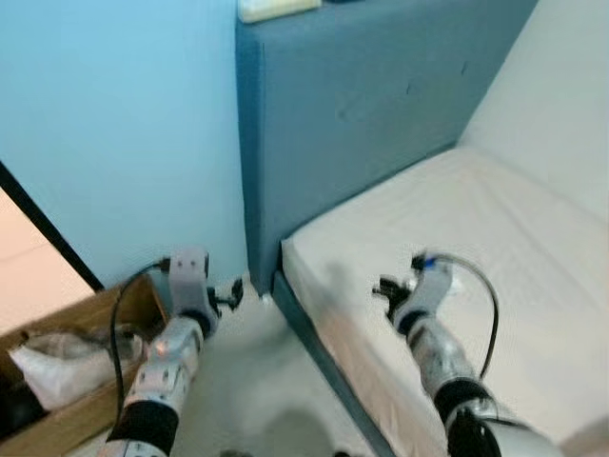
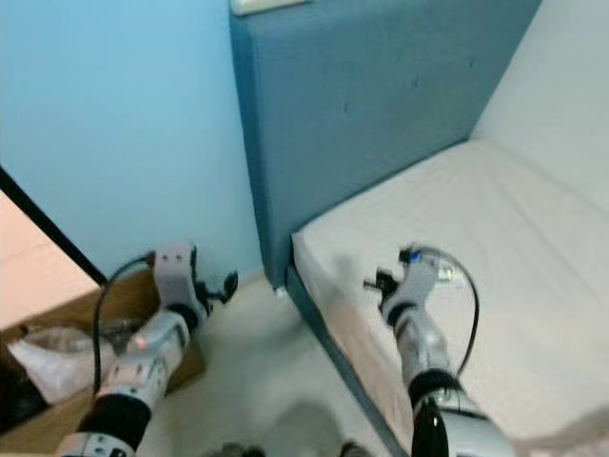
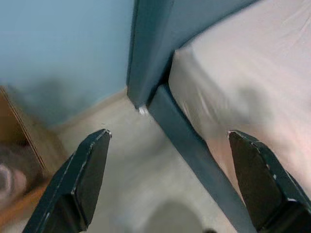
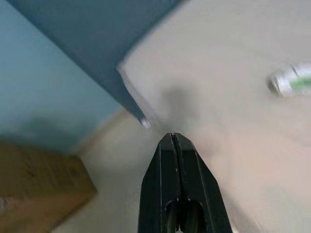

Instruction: Clean up the room

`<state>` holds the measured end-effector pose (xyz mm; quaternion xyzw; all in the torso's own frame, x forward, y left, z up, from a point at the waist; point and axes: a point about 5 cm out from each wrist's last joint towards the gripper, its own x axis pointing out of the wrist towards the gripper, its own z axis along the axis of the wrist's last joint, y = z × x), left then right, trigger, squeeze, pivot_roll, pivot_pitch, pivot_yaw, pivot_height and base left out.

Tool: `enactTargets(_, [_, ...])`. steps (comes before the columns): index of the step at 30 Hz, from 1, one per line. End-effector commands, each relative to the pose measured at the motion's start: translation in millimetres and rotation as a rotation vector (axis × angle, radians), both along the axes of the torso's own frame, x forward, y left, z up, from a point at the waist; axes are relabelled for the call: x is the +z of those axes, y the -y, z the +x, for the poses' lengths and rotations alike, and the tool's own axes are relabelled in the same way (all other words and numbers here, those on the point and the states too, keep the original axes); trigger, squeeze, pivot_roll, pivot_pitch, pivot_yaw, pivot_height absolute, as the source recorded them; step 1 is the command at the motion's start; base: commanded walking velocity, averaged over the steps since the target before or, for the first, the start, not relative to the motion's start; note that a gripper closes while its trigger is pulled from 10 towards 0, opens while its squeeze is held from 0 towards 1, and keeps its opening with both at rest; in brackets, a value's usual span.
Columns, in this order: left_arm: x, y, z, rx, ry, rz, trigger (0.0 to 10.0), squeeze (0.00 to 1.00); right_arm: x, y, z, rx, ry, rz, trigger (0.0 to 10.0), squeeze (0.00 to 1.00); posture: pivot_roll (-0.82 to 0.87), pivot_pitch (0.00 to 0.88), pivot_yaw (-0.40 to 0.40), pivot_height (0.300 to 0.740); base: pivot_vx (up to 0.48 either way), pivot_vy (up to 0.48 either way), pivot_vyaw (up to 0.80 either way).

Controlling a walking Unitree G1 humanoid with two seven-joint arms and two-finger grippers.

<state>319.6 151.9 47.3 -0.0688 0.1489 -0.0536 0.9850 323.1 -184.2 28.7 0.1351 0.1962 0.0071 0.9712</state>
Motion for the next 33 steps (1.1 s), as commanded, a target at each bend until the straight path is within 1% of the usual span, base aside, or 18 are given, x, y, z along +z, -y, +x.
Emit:
enactTargets(1, [-13, 3.2, -6.9, -0.001, -0.052, -0.017, 10.0, 0.0, -15, -0.2, -11.0, -0.001, -0.076, -0.019, 10.0, 0.0, -0.01, 0.0, -0.023, 0.719, 0.0, 0.0, 0.0])
enactTargets(3, [-48, -4.2, -27.5, 0.017, -0.22, 0.017, 10.0, 0.0, -45, -6.1, -37.7, 0.031, -0.259, -0.116, 10.0, 0.0, -0.01, 0.0, -0.019, 0.734, 0.0, 0.0, 0.0])
enactTargets(7, [-60, -9.3, -37.0, 0.036, -0.284, 0.023, 10.0, 0.0, -56, -8.4, -48.1, 0.068, -0.322, -0.18, 10.0, 0.0, 0.0, 0.0, -0.016, 0.734, 0.0, 0.0, 0.0])
enactTargets(9, [-78, -21.6, -56.3, 0.088, -0.377, 0.022, 10.0, 0.0, -71, -8.4, -66.8, 0.139, -0.393, -0.246, 10.0, 0.0, 0.0, 0.0, -0.004, 0.734, 0.0, 0.0, 0.37])
enactTargets(10, [-78, -21.6, -56.3, 0.088, -0.377, 0.022, 10.0, 0.0, -71, -8.4, -66.8, 0.139, -0.393, -0.246, 10.0, 0.0, 0.0, 0.0, -0.004, 0.734, 0.0, 0.0, 0.74])
enactTargets(11, [-86, -27.1, -65.4, 0.12, -0.416, 0.011, 10.0, 0.0, -77, -6.9, -75.7, 0.15, -0.427, -0.258, 10.0, 0.0, 0.0, 0.0, -0.003, 0.734, 0.0, 0.0, 0.74])
enactTargets(13, [-86, -27.1, -65.4, 0.12, -0.416, 0.011, 10.0, 0.0, -77, -6.9, -75.7, 0.15, -0.427, -0.258, 10.0, 0.0, 0.0, 0.0, -0.003, 0.734, 0.0, 0.0, 0.74])
enactTargets(15, [-100, -32.7, -84.0, 0.142, -0.49, 0.023, 10.0, 0.0, -86, -0.7, -90.1, 0.143, -0.485, -0.297, 10.0, 0.0, 0.0, 0.0, 0.001, 0.734, 0.0, 0.0, 0.73])
enactTargets(16, [-100, -32.7, -84.0, 0.142, -0.49, 0.023, 10.0, 0.0, -86, -0.7, -90.1, 0.143, -0.485, -0.297, 10.0, 0.0, 0.0, 0.0, 0.001, 0.734, 0.0, 0.0, 0.73])
enactTargets(17, [-106, -34.3, -92.9, 0.135, -0.524, 0.053, 10.0, 0.0, -89, 1.4, -94.1, 0.141, -0.5, -0.305, 10.0, 0.0, -0.01, 0.0, 0.009, 0.734, 0.0, 0.0, 0.73])
enactTargets(18, [-106, -34.3, -92.9, 0.135, -0.524, 0.053, 10.0, 0.0, -89, 1.4, -94.1, 0.141, -0.5, -0.305, 10.0, 0.0, -0.01, 0.0, 0.009, 0.734, 0.0, 0.0, 0.73])
enactTargets(19, [-111, -37.0, -100.9, 0.125, -0.549, 0.117, 10.0, 0.0, -90, 3.2, -96.8, 0.137, -0.511, -0.313, 10.0, 0.0, -0.02, 0.0, 0.017, 0.734, 0.0, 0.0, 0.73])
enactTargets(20, [-111, -37.0, -100.9, 0.125, -0.549, 0.117, 10.0, 0.0, -90, 3.2, -96.8, 0.137, -0.511, -0.313, 10.0, 0.0, -0.02, 0.0, 0.017, 0.734, 0.0, 0.0, 0.73])
enactTargets(22, [-115, -43.4, -109.8, 0.128, -0.563, 0.228, 10.0, 0.0, -91, 6.2, -98.1, 0.118, -0.519, -0.312, 10.0, 0.0, -0.02, 0.0, 0.022, 0.734, 0.0, 0.0, 0.73])
enactTargets(25, [-116, -45.4, -111.4, 0.129, -0.576, 0.23, 10.0, 0.0, -90, 6.9, -96.6, 0.11, -0.52, -0.317, 10.0, 0.0, -0.01, 0.0, 0.023, 0.734, 0.0, 0.0, 0.73])
enactTargets(27, [-114, -44.9, -106.9, 0.137, -0.56, 0.174, 10.0, 0.0, -89, 7.1, -94.8, 0.11, -0.517, -0.322, 10.0, 0.0, -0.01, 0.0, 0.019, 0.734, 0.0, 0.0, 0.73])
enactTargets(30, [-113, -43.9, -104.5, 0.135, -0.548, 0.149, 10.0, 0.0, -88, 7.1, -93.9, 0.113, -0.515, -0.327, 10.0, 0.0, -0.01, 0.0, 0.019, 0.734, 0.0, 0.0, 0.73])
enactTargets(33, [-109, -40.9, -98.4, 0.149, -0.527, 0.073, 10.0, 0.0, -87, 6.0, -91.8, 0.107, -0.509, -0.327, 10.0, 0.0, -0.01, 0.0, 0.015, 0.734, 0.0, 0.0, 0.73])
